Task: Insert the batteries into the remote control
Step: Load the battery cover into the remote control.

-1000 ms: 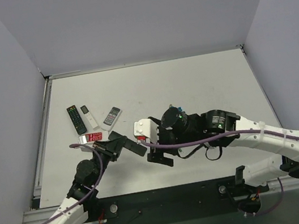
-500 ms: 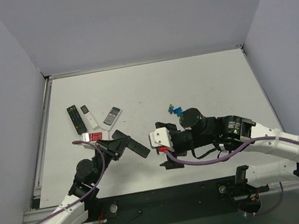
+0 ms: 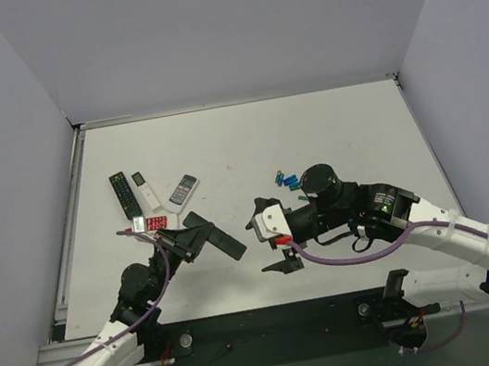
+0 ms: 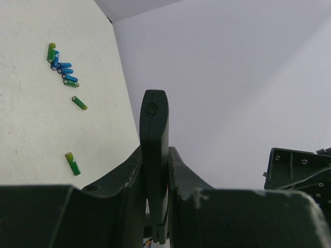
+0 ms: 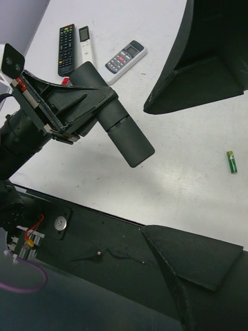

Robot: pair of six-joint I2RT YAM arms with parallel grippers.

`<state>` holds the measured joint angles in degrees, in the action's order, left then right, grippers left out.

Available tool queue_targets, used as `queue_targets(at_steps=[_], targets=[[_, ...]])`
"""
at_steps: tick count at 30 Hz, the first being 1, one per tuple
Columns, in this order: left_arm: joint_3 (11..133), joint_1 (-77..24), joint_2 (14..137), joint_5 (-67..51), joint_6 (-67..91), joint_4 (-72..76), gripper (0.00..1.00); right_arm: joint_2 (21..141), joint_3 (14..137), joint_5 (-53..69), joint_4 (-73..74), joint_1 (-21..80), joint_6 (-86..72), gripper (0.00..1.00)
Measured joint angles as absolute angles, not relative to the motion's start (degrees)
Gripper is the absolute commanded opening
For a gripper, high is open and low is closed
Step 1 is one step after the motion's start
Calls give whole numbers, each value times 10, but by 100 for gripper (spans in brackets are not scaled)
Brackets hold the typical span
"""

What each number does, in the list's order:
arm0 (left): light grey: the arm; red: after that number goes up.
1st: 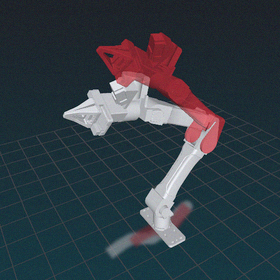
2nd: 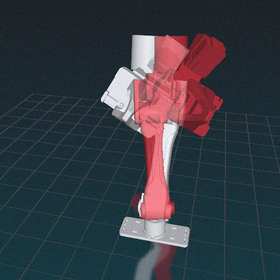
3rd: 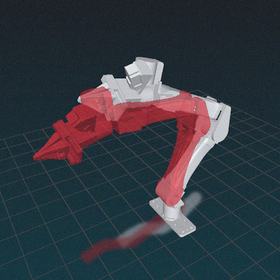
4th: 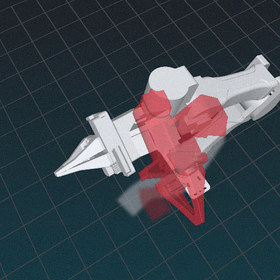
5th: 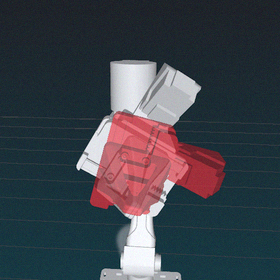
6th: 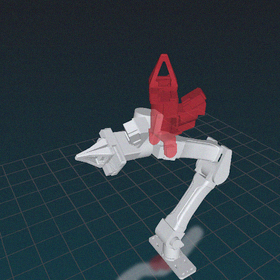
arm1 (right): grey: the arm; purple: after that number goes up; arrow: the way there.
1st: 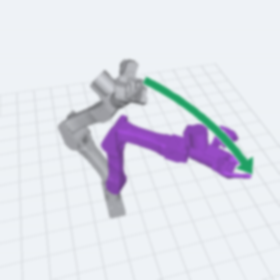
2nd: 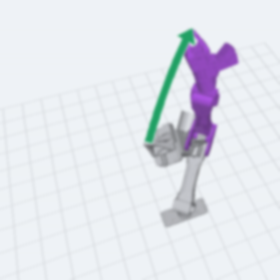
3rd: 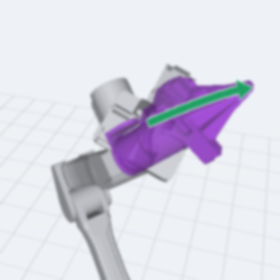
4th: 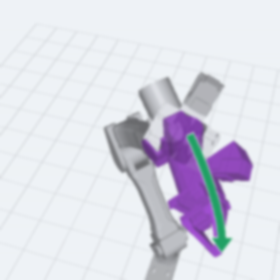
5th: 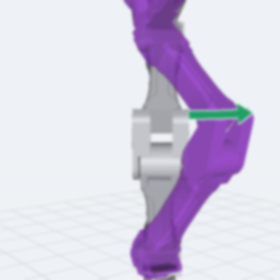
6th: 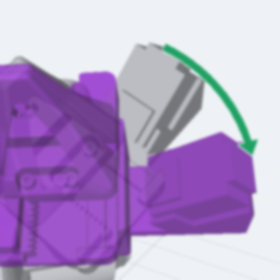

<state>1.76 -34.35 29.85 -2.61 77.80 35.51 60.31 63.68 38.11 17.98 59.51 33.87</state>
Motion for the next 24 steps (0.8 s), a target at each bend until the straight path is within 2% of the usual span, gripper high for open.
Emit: queue_targets(at_steps=[2, 5, 24], targets=[[18, -343, 299, -31, 779, 358, 0, 604, 637, 391, 178, 592, 351, 70], [18, -343, 303, -37, 784, 366, 0, 612, 637, 403, 174, 589, 365, 66], [31, -343, 343, -77, 809, 372, 0, 732, 636, 383, 170, 601, 433, 60]])
